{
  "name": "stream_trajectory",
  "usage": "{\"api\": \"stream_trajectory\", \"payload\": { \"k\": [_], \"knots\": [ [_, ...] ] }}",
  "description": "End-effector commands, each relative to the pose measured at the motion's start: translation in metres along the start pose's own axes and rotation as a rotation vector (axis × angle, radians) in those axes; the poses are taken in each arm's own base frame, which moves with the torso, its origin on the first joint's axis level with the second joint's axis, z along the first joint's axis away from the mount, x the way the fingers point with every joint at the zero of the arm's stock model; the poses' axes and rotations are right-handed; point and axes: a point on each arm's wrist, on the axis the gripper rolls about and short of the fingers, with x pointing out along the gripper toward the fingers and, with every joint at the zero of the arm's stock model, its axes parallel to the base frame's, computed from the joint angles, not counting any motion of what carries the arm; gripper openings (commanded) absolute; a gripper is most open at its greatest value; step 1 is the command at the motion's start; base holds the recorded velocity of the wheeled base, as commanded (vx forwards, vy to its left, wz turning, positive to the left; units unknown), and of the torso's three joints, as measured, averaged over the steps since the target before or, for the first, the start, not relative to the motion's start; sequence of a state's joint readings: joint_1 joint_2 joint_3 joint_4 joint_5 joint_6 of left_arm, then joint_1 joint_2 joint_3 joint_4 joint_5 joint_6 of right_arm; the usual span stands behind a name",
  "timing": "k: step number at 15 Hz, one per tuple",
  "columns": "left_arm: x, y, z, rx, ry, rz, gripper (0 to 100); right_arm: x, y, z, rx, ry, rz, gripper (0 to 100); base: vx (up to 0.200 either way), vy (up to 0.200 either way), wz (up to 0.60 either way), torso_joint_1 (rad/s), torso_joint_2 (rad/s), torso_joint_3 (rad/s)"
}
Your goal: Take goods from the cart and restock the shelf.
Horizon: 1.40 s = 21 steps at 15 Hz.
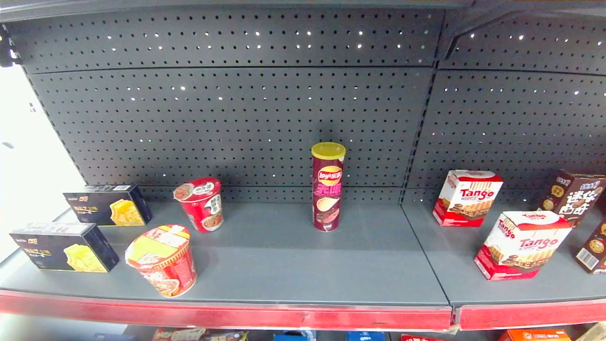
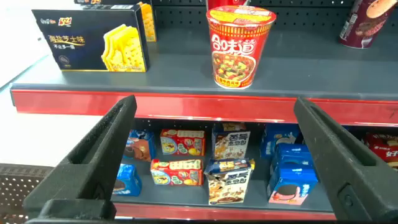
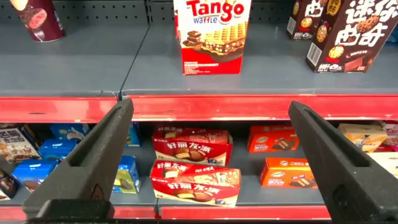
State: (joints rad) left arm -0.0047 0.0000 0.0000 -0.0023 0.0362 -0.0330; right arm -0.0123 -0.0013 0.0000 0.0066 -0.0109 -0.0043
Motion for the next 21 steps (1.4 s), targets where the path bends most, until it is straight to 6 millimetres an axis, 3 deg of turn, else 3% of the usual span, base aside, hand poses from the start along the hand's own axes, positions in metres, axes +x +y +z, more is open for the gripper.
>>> {"api": "stream_trajectory", "payload": {
  "k": [1, 19, 21],
  "knots": [
    [0.0001, 0.0, 0.0001, -0.001, 0.001, 0.001, 100, 0.0001, 0.0, 0.0001, 0.0, 0.001, -0.001, 100, 0.0, 0.0, 0.6, -0.002, 0.01, 0.007],
    [0.0001, 0.0, 0.0003, -0.001, -0.001, 0.001, 100, 0.0001, 0.0, 0.0001, 0.001, 0.001, -0.001, 100, 0.0, 0.0, 0.6, 0.003, 0.0, 0.003],
    [0.0001, -0.0001, 0.0001, 0.004, 0.001, -0.002, 100, 0.0001, 0.0, 0.0001, 0.0, 0.001, -0.001, 100, 0.0, 0.0, 0.0, 0.0, 0.0, 0.0]
  ]
}}
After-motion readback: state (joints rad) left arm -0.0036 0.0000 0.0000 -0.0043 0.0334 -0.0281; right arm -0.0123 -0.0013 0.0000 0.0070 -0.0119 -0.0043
